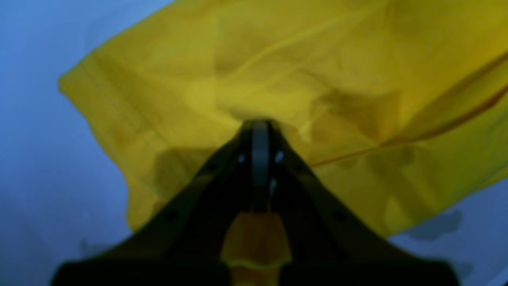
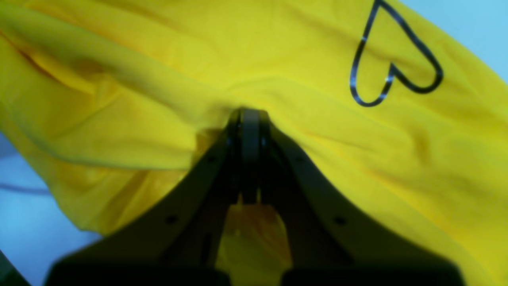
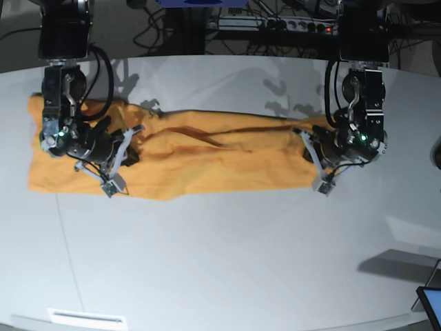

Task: Fold the T-shirt properly
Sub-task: 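Fold the strip edge over with both grippers toward the heart drawing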

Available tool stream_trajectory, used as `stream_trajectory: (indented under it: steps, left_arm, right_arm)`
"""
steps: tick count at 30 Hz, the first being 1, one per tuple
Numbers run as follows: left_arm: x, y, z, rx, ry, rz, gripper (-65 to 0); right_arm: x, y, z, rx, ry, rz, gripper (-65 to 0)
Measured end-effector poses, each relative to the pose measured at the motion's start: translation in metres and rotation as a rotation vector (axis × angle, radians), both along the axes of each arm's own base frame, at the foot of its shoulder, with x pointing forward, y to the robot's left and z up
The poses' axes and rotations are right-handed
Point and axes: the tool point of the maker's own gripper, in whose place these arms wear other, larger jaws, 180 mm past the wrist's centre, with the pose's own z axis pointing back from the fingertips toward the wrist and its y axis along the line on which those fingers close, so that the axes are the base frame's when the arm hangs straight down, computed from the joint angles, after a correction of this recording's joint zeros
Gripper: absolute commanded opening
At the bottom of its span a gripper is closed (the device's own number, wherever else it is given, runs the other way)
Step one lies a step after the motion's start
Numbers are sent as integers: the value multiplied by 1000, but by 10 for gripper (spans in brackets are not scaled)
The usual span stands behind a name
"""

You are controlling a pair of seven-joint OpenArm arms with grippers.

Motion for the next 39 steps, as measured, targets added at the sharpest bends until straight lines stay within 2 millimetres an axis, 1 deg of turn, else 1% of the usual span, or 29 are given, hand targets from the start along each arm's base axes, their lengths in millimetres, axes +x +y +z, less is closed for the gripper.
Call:
stream_trajectory:
  steps: [3,7,11,14,15,18,21,23,26,31,35,39]
  left_arm:
    - [9,3,-3,-26,-4,26,-650]
    - [18,8,-2,-47,-2,39,-650]
    - [25,21,4,-17,-8,40,-650]
    - [29,34,6,30,-6,48,-650]
    - [30,37,8,44,-6,51,-650]
    - [31,39,9,58,10,53,-650]
    - [35,39,11,78,15,51,-650]
    - [38,39,13,75,12,53,-650]
    - [43,30,14,77,16,49,-650]
    - [53,-2,12,43,12,-3,-650]
    - [68,-21,9,29,32,-25,-650]
    - [80,-35,10,-6,29,-19,-650]
  right_arm:
    - [4,4,-3,43,-3,-15,-647]
    - [12,6,-3,48,3,-2,-647]
    - [23,23,-2,26,3,68,-647]
    - [31,28,-2,45,-7,73,-647]
    - [34,27,-2,56,-12,71,-647]
    - [45,20,-4,85,-9,94,-647]
    - [60,7,-6,99,-24,72,-647]
    - [65,-2,-8,122,-31,43,-647]
    - [69,-12,-10,145,-43,21,-647]
    - [80,-38,-10,111,-46,-17,-647]
    - [82,-50,-10,80,-49,-23,-647]
    - [86,-66,-8,31,-50,-36,-647]
